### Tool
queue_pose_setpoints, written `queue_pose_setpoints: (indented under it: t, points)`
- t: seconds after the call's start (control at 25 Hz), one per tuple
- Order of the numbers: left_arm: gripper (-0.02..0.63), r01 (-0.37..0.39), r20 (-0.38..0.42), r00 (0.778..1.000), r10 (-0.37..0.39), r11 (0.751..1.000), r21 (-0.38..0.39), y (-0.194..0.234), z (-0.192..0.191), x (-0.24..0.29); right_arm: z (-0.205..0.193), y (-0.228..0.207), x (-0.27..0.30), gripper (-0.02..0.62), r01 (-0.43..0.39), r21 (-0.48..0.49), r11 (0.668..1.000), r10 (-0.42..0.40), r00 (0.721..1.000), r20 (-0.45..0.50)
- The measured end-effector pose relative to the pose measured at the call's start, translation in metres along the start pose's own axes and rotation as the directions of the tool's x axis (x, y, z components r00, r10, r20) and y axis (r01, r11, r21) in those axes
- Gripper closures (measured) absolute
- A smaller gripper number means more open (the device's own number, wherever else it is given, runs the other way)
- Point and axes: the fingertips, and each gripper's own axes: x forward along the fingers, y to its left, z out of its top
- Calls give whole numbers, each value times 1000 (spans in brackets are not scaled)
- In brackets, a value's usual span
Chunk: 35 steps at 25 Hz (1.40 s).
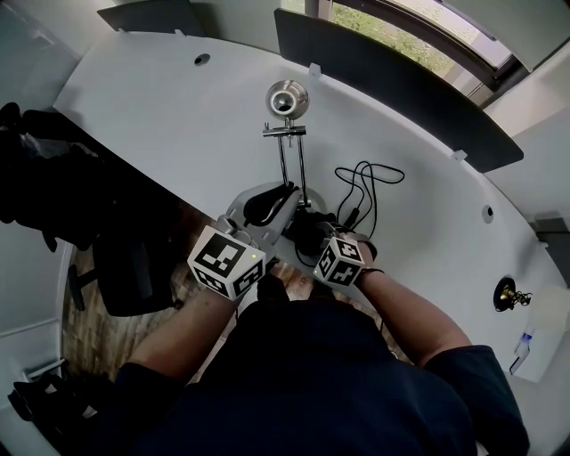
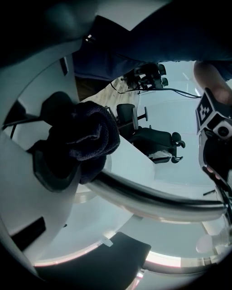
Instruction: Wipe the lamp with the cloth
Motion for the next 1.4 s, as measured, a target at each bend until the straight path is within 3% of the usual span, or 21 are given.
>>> queue_pose_setpoints:
  t: [0.36, 0.88, 1.2, 1.4]
  points:
    - [565, -6, -3, 1000, 6, 1000, -2, 0, -2, -1, 5, 18, 5, 465, -49, -78, 996, 47, 999, -21]
    - [571, -18, -2, 1000, 18, 1000, -13, 0, -6, -2, -42, -70, -23, 465, 98, -36, 995, -101, 991, -88]
    - [577, -24, -21, 999, 24, 1000, -20, -1, -16, -2, -31, -110, -7, 465, 118, -68, 991, -125, 986, -107]
    - [577, -33, -26, 999, 32, 999, -23, 0, -17, -2, -16, -131, 5, 465, 138, -19, 990, -140, 986, -88]
